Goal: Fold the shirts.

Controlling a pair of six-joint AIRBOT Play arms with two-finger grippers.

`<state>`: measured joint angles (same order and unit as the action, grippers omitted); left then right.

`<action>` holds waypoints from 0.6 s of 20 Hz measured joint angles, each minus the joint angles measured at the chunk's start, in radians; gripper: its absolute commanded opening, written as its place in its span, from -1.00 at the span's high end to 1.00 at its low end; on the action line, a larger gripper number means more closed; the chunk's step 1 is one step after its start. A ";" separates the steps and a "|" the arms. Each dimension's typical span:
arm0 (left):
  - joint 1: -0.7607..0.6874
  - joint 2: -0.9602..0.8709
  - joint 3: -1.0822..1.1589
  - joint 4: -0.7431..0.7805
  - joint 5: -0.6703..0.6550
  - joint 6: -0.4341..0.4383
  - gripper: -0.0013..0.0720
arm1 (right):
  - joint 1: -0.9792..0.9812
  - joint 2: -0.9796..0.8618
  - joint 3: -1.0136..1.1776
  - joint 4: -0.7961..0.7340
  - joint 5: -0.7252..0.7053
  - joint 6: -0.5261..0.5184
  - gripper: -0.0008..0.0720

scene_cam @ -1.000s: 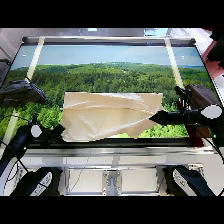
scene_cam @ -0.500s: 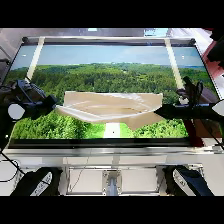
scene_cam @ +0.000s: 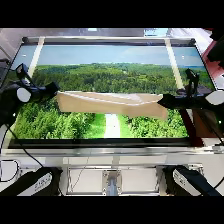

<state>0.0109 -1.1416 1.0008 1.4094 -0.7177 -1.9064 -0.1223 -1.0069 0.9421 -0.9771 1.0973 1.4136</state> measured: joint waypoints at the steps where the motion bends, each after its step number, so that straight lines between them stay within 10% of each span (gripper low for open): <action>1: 0.000 -0.045 0.037 0.011 0.010 0.005 0.94 | 0.000 -0.042 0.006 -0.003 -0.037 0.000 0.92; 12: -0.126 -0.423 0.272 0.078 0.013 0.115 0.94 | 0.066 -0.471 0.225 -0.009 -0.352 0.000 0.91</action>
<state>-0.1150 -1.5642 1.2724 1.4876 -0.7048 -1.7916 -0.0563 -1.4780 1.1671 -0.9859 0.7448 1.4136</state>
